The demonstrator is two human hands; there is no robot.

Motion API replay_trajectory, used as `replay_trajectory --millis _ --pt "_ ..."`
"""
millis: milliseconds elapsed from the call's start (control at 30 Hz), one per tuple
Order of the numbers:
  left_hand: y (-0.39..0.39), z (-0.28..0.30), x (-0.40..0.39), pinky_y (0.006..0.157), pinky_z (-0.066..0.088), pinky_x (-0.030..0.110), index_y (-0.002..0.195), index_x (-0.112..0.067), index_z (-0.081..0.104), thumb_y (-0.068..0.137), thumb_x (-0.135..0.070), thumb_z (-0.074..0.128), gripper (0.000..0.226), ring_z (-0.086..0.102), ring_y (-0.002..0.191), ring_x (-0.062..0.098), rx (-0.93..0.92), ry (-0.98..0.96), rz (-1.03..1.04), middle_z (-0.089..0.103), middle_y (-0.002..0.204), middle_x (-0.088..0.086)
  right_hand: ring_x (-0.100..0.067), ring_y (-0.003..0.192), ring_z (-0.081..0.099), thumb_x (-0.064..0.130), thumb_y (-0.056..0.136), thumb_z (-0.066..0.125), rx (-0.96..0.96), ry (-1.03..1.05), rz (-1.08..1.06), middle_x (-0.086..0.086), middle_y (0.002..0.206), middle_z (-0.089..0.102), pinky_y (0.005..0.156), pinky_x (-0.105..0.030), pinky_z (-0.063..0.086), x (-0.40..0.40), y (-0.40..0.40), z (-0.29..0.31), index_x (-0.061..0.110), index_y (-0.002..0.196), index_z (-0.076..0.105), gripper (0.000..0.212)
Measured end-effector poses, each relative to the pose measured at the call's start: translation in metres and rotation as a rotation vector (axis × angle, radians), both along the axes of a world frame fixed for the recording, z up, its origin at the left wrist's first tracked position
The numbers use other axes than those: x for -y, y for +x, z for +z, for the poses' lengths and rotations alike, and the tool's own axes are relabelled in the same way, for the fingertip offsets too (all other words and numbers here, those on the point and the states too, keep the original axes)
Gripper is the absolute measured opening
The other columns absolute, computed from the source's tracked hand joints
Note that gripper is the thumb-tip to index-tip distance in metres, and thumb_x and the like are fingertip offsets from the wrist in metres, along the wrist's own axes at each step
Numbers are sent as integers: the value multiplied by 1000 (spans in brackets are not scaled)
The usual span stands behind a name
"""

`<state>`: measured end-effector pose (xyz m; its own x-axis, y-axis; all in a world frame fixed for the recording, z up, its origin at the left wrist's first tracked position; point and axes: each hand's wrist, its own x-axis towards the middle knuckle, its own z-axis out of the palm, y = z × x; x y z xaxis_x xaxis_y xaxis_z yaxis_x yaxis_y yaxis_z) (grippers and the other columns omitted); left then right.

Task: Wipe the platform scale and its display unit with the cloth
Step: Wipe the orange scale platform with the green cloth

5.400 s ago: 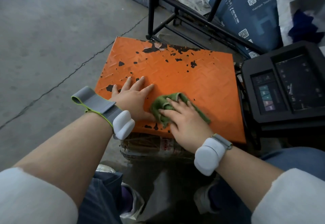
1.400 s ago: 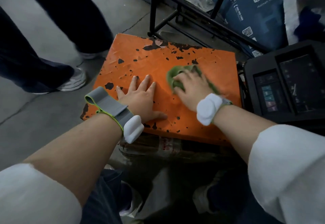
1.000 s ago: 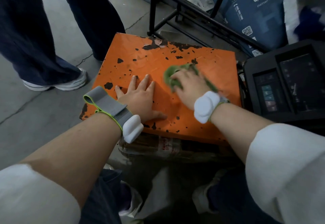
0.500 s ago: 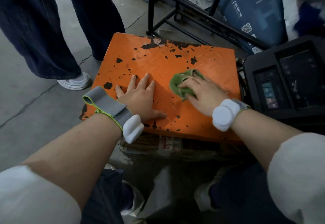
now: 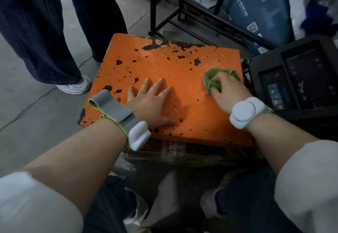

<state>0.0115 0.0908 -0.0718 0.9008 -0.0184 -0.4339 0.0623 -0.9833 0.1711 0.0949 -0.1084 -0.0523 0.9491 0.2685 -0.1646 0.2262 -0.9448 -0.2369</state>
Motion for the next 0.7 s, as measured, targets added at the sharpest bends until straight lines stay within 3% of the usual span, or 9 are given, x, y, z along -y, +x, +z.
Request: replay_trajectory --millis 67,200,333,400,567,700 --pt "1 -1 0 114 3 63 148 -37 -7 71 -77 50 104 -16 146 27 -8 2 -9 -19 157 -8 -29 119 47 36 92 47 10 -61 39 -5 133 49 103 -46 37 -10 -9 -3 19 118 48 31" --pt "2 -2 0 114 2 62 148 -38 -6 69 -77 53 106 -16 146 26 5 -4 -14 -18 157 -9 -23 135 34 39 92 45 -37 -91 244 3 147 38 116 -49 17 -13 -30 -9 28 122 47 31" --pt "2 -1 0 115 1 61 148 -38 -3 71 -76 52 102 -17 146 25 8 -10 -25 -18 157 -9 -30 119 47 33 91 47 -43 -6 -84 -3 134 49 102 -51 38 5 -3 -5 22 119 47 30" --pt "3 -1 -1 115 1 61 148 -38 -3 71 -76 52 102 -17 145 25 -1 -16 -26 -19 157 -9 -31 121 46 33 90 47 -24 -16 -131 -4 134 49 102 -51 37 -1 -4 -6 21 118 47 31" --pt "4 -1 1 115 -1 61 148 -39 -3 70 -78 50 102 -17 146 25 1 -34 -12 -18 157 -11 -25 140 27 37 93 43 -50 -48 142 5 150 33 116 -54 10 -16 -34 -13 29 123 44 31" --pt "3 0 1 115 -2 60 148 -39 -3 71 -78 48 100 -17 145 25 12 -16 -23 -18 157 -9 -29 125 44 35 90 49 -6 29 -79 -2 135 49 105 -52 34 1 -2 -11 24 120 47 32"
